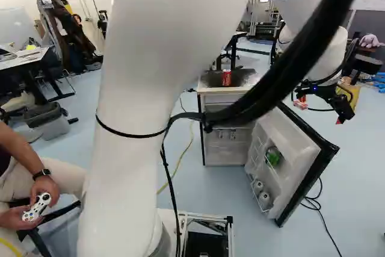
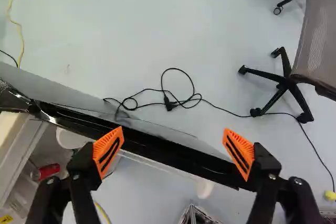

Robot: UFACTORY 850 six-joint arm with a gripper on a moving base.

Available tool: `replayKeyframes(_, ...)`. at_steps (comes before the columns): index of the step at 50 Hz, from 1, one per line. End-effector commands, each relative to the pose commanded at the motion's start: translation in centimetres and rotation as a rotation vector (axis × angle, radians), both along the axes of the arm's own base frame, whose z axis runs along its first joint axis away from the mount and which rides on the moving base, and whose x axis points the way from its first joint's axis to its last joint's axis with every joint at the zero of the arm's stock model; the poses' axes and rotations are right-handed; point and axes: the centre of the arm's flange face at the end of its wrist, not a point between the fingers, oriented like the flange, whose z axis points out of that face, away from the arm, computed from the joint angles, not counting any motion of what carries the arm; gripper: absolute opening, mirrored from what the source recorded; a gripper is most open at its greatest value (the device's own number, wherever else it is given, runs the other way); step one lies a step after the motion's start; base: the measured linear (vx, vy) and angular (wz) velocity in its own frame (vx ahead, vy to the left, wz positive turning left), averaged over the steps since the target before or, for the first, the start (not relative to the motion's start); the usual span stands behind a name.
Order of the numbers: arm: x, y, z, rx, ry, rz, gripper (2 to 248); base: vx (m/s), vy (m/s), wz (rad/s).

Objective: Grab a drink from the fridge

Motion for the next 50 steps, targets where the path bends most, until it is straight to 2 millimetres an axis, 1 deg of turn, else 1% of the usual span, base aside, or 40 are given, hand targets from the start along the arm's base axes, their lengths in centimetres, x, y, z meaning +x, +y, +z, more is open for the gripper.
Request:
replayKeyframes(32, 2.6, -5.0, -1.1, 0.042, 0.021, -0.002, 247, 0.0, 0.0, 0.0)
replayKeyframes(50, 3.3, -7.5, -1.8, 0.082, 0.042, -0.008, 247, 0.0, 0.0, 0.0)
